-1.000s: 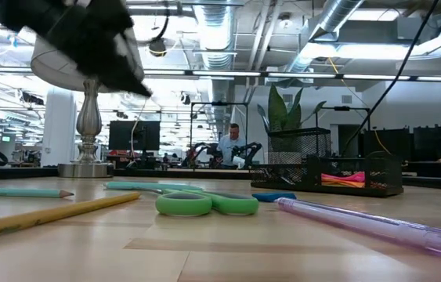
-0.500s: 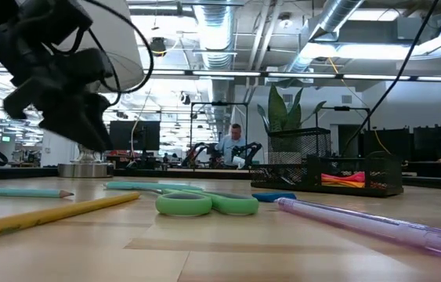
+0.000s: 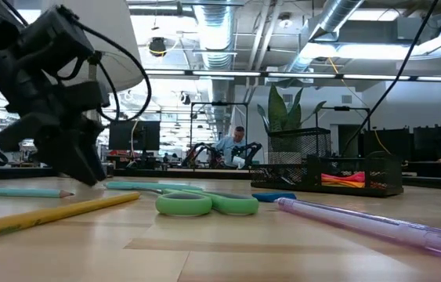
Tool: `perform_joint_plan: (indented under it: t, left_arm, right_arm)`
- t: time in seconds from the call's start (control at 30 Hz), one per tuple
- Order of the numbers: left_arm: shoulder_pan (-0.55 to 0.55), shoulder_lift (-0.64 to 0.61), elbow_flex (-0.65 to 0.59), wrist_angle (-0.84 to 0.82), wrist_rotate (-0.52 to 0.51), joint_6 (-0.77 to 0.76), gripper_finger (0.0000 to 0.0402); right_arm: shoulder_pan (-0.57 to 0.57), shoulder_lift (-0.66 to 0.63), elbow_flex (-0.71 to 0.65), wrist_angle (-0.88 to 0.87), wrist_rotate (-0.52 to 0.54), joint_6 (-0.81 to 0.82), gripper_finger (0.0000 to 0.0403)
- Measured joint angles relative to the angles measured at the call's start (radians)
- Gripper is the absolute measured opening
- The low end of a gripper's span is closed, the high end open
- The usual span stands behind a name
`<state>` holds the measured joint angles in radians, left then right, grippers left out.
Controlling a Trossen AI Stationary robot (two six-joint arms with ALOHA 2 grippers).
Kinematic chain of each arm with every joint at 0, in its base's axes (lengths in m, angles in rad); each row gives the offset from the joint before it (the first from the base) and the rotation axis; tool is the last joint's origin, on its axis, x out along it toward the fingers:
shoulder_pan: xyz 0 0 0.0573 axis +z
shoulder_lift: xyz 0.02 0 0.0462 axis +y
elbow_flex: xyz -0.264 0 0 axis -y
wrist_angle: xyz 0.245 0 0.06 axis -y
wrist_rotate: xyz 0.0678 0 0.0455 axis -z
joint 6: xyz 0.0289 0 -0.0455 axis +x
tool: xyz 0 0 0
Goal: Pick and place office supplies into organizer
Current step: Put the blue pen into the desk organizer
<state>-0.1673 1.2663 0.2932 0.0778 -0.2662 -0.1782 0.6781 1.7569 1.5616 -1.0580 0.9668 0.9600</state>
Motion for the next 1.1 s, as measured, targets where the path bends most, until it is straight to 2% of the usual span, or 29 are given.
perform_joint_plan:
  t: [0.27, 0.47, 0.8, 1.1]
  left_arm:
    - [0.000, 0.110, 0.002, 0.160, 0.013, 0.037, 0.0142]
    - [0.000, 0.151, 0.003, 0.178, 0.025, 0.038, 0.0106]
    - [0.001, 0.156, 0.003, 0.169, 0.066, 0.039, 0.0026]
    - [0.000, 0.163, 0.007, 0.309, 0.053, 0.060, 0.0000]
  right_arm:
    - [0.000, 0.000, 0.000, -0.003, 0.000, -0.002, 0.0114]
    - [0.000, 0.000, 0.000, -0.003, 0.000, -0.002, 0.0114]
    - [0.000, 0.000, 0.000, -0.003, 0.000, -0.002, 0.0114]
    - [0.000, 0.000, 0.000, -0.003, 0.000, -0.002, 0.0114]
